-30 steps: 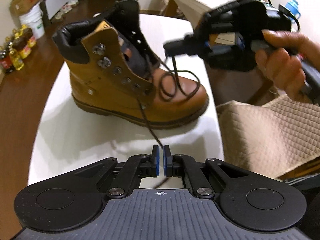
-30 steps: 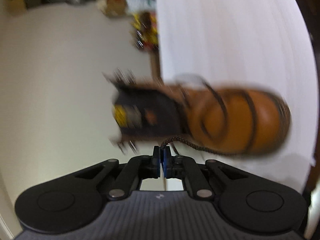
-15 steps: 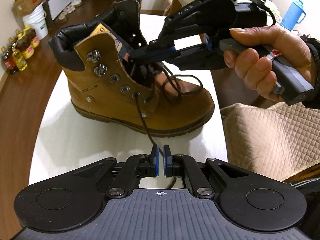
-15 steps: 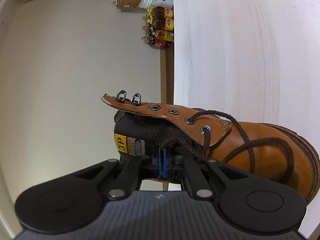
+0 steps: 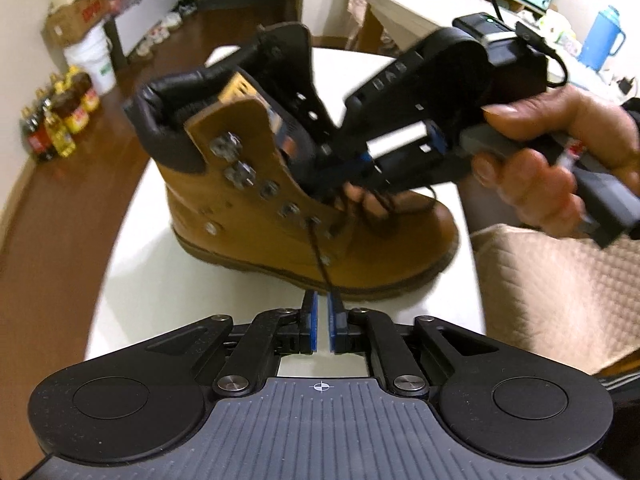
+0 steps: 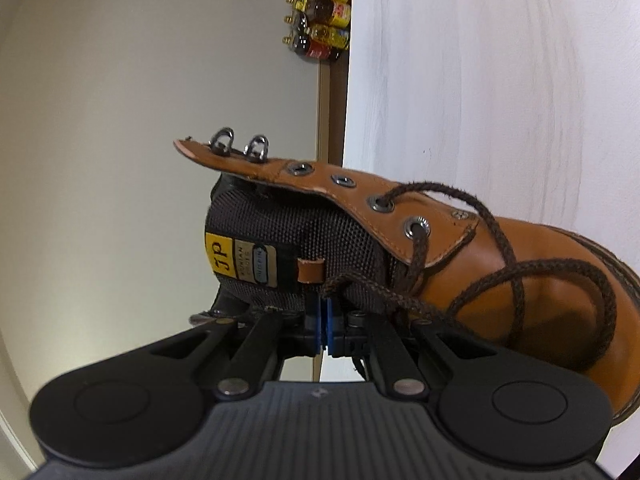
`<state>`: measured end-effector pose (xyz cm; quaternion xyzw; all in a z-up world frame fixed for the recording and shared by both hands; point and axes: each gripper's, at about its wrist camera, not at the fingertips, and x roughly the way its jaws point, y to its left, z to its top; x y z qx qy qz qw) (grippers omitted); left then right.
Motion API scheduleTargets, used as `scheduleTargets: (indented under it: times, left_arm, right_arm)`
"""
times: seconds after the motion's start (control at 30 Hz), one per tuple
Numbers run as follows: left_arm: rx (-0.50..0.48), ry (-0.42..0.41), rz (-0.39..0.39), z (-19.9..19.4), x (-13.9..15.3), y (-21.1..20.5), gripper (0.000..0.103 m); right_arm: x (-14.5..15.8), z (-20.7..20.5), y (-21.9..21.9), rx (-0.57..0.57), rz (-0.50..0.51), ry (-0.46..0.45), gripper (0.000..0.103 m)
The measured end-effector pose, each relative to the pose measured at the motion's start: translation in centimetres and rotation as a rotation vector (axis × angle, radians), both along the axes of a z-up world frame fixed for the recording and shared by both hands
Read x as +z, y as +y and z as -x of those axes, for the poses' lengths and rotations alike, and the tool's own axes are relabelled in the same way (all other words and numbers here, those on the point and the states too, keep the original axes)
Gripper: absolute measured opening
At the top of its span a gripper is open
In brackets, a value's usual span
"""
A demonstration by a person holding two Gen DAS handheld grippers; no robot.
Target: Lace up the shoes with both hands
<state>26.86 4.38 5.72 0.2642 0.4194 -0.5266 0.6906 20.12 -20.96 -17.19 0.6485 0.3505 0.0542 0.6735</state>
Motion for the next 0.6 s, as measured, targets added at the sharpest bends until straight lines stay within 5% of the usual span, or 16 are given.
scheduleTargets:
  times: [0.43,0.6]
  left_arm:
    - [0.009,-0.083,0.026,-0.9,-0.5,-2.6,0.012]
    - [0.022,-0.072,0.034,-1.5,-0.8,-3.0,0.002]
  right_arm:
    - [0.3,0.0,-0.1,0.029,-0.007,0.007,0.004]
    - [0.4,0.1,0.0,0.032,-0.013,0.004,0.004]
